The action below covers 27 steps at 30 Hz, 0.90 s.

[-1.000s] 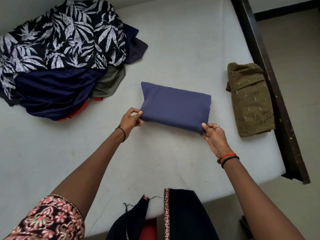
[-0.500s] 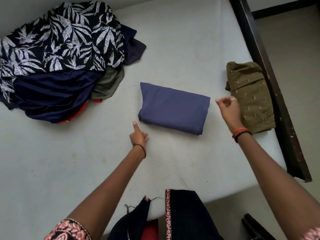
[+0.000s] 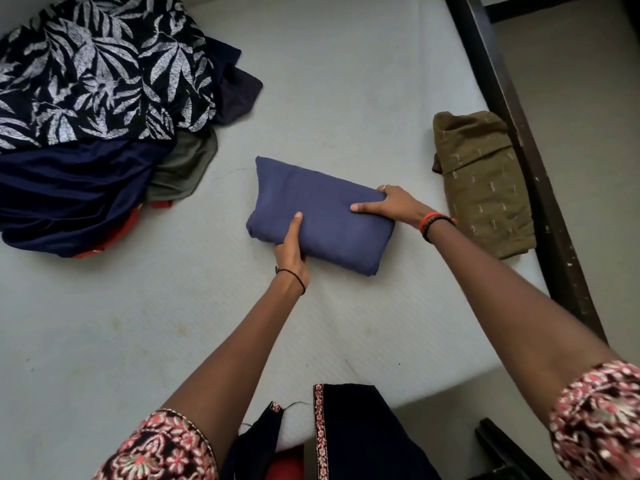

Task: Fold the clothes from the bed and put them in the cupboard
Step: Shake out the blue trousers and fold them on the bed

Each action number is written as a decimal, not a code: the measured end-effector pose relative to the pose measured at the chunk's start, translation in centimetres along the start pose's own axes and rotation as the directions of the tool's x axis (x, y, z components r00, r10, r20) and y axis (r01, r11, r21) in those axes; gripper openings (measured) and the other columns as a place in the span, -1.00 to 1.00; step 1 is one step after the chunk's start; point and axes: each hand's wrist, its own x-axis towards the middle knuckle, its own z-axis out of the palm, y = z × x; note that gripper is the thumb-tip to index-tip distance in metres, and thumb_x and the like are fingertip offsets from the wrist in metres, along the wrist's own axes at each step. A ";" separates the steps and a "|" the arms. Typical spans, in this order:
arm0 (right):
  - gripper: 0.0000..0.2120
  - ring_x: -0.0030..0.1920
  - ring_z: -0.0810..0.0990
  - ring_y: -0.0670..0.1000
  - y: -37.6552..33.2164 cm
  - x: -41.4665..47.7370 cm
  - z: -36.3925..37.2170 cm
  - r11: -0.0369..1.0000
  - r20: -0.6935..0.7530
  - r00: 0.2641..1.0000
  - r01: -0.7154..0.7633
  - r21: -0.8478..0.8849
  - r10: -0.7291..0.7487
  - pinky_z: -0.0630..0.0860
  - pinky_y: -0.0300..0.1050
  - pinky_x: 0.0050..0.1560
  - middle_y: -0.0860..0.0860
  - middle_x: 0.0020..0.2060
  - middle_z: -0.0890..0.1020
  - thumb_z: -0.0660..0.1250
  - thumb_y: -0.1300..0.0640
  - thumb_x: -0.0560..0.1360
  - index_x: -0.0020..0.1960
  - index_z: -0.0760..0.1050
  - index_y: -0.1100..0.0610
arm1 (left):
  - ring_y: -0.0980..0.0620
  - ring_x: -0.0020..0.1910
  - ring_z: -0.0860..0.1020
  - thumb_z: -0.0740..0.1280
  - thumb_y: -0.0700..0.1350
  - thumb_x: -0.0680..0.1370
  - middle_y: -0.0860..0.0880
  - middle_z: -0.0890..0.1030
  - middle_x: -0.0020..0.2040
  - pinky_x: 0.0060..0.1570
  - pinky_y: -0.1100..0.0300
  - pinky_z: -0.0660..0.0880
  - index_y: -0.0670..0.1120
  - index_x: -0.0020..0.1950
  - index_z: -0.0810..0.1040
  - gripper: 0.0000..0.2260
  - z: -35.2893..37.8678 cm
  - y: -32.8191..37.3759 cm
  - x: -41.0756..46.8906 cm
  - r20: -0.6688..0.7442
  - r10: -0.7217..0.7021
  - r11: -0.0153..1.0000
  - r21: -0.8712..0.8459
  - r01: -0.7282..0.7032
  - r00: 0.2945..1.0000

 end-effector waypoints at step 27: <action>-0.62 0.03 0.59 -0.01 12.3 -7.1 -4.1 0.683 -0.144 0.945 -0.102 0.723 0.293 0.53 0.01 0.05 0.02 0.12 0.63 0.51 0.04 0.37 0.13 0.51 0.08 | 0.03 0.19 0.50 0.44 -0.05 0.47 0.03 0.47 0.31 0.08 0.03 0.55 -0.01 0.42 0.26 -0.42 10.5 -4.2 -1.9 0.322 -0.133 0.807 0.585 -0.087 0.937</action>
